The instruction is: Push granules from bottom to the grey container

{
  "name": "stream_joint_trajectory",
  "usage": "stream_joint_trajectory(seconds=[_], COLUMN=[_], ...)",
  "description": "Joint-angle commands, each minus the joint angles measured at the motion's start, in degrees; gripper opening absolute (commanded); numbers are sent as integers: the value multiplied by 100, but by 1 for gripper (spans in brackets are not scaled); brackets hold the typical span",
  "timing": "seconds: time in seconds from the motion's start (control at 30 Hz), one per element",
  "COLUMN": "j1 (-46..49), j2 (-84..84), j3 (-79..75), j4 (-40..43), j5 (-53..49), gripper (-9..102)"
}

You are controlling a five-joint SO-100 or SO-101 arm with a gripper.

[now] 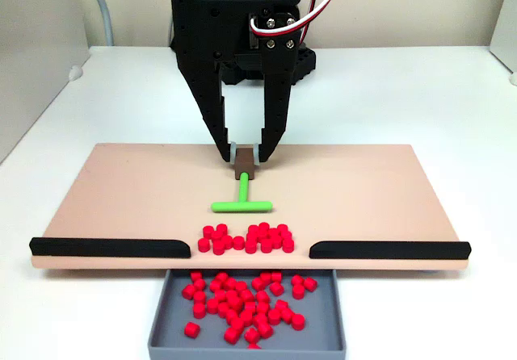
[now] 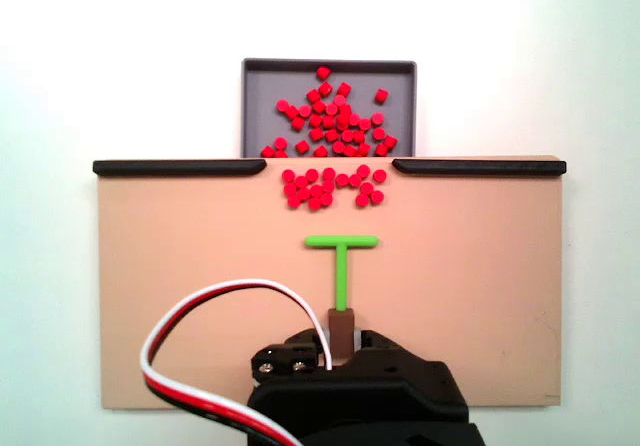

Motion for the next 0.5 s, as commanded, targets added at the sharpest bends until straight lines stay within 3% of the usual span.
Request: stream_joint_trajectory(seconds=[0.0,0.47], j1=[9,-44], j2=[-202,-905], j3=[-105,-650], j4=[-123,-141], j5=[-62,18], gripper=[0,0])
